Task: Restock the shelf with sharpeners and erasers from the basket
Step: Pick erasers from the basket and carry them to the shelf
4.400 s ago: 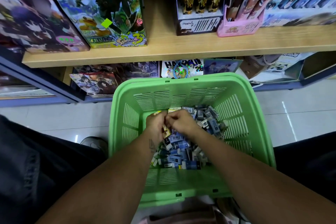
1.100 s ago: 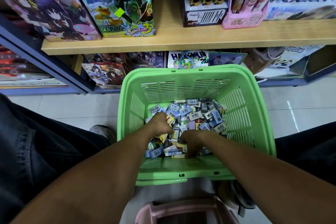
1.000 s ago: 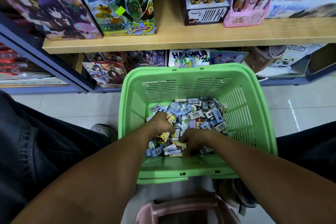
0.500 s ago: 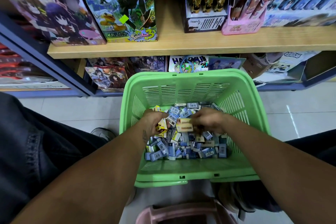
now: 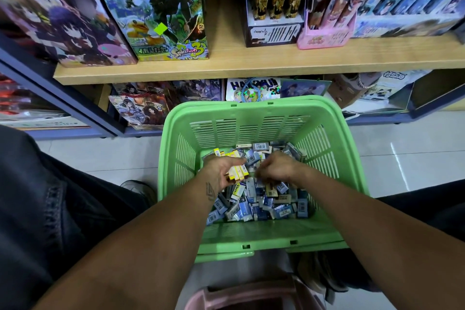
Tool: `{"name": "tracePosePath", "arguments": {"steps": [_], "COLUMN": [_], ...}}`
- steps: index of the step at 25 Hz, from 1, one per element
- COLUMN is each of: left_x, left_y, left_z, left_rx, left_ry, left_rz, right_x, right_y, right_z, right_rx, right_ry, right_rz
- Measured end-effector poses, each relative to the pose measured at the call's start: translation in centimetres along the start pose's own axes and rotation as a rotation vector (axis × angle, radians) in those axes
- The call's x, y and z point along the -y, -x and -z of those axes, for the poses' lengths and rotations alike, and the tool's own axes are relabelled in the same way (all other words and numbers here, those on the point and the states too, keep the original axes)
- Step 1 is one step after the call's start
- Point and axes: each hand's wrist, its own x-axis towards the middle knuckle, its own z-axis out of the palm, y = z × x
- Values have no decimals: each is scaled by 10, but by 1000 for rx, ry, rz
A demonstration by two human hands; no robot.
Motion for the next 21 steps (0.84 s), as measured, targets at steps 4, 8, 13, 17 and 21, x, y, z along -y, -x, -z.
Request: {"name": "tracePosePath", "arguments": {"steps": [4, 8, 13, 17, 21], "left_x": [-1, 5, 10, 11, 9], "left_y": [-4, -6, -15, -16, -12], "left_z": [-5, 3, 14, 10, 6], "left_rx": [-25, -52, -72, -51, -37], "left_ry": [-43, -141, -160, -130, -100], "left_rz": [-76, -49, -70, -83, -101], "right_x": [0, 4, 3, 5, 15], "right_y": [9, 6, -5, -13, -24], "right_z": [-22, -41, -43, -45, -29], "right_rx": [-244, -218, -291, -345, -307], "right_ry": [800, 1016, 859, 697, -102], "right_rz": [-21, -150, -148, -48, -79]}}
